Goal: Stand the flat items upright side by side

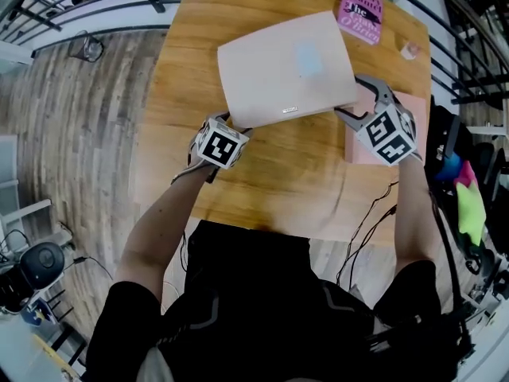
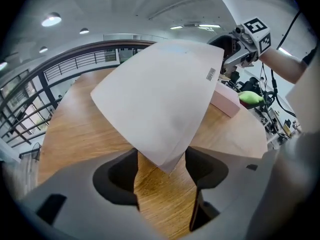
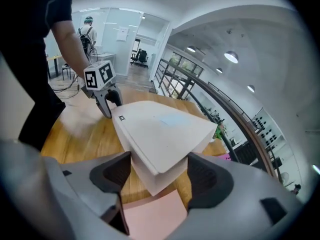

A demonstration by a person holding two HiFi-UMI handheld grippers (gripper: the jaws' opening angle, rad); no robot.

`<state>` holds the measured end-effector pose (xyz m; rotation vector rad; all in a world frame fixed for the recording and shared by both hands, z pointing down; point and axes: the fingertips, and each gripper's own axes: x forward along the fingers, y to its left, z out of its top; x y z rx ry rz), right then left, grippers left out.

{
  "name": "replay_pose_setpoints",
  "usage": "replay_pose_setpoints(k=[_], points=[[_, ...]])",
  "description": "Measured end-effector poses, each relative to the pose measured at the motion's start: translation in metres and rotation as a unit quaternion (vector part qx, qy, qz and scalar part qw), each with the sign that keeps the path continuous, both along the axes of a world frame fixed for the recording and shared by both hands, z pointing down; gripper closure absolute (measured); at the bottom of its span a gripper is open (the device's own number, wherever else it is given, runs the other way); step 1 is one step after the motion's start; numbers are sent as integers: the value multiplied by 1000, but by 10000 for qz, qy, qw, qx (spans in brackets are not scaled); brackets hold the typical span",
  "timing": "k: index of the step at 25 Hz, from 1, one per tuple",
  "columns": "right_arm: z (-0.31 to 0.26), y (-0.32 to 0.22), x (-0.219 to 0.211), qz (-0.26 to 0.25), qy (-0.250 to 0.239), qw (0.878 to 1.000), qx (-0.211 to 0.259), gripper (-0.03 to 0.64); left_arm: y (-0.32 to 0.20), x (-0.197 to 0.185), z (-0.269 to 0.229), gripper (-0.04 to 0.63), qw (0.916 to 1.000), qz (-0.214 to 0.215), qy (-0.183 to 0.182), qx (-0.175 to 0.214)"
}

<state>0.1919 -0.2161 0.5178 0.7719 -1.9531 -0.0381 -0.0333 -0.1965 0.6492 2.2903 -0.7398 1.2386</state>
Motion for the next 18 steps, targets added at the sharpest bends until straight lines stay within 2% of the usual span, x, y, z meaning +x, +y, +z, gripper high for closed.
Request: replay_pose_setpoints(k=[8,13,18], points=[[-61,12,-59,-223,212,9985,456,270,1,-10,11,290,9995,304,-69,-7],[-82,17,-91,-357,444,9961,671,273,3,-15,19,293,9987,487,-58,-98],[-104,21,-134,-599,473,9933,872,282,5,-21,26,301,9977,660,-123,-97]])
